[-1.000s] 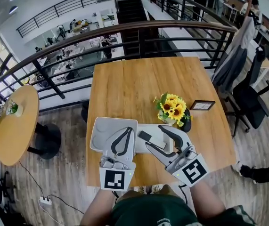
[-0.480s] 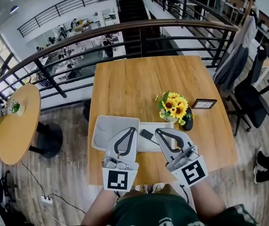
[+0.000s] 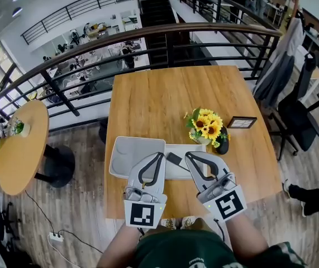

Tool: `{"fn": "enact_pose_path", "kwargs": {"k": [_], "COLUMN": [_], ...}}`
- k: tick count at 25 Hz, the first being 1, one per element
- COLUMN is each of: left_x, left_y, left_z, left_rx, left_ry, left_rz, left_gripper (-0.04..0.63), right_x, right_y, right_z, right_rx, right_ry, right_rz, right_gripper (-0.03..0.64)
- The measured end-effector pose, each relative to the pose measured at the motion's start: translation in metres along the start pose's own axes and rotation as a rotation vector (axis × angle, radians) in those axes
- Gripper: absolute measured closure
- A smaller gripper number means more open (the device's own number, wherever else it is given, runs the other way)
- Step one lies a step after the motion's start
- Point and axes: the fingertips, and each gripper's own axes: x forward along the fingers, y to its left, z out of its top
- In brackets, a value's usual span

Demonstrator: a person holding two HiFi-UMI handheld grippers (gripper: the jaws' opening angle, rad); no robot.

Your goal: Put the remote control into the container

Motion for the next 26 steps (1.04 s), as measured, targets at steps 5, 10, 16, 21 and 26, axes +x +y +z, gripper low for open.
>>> {"fn": "enact_pose_path", "kwargs": {"k": [5, 10, 16, 21, 26], "left_x": [-0.001, 0.0, -0.001, -0.002, -0.004], "left_y": [-0.003, -0.009, -0.009, -0.011, -0.014], "left_z": [0.002, 0.003, 0.007, 0.008, 0.011], "left_rx": [-0.005, -0.002, 0.025, 0.034, 0.036], "left_ry": [-0.003, 0.0, -0.016, -0.005, -0.002], "left_rz": [-0.004, -0.01, 0.001, -0.001, -0.001], "left_gripper": [0.583, 0.583, 0.583, 0.583, 0.583], "right_x": [-0.003, -0.004, -0.005, -0.007, -0.011], "right_y": [-0.001, 0.003, 0.003, 0.003, 0.004], "right_z": [0.003, 0.0, -0.003, -0.003, -0.001], "right_rx": [0.0, -0.01, -0.012, -0.014, -0.004], "right_ry": [-0.004, 0.007, -0.006, -0.005, -0.013], "right_rz": [-0.012, 0.004, 0.006, 0.006, 0.011], "right_gripper": [0.601, 0.601, 0.601, 0.601, 0.601]}}
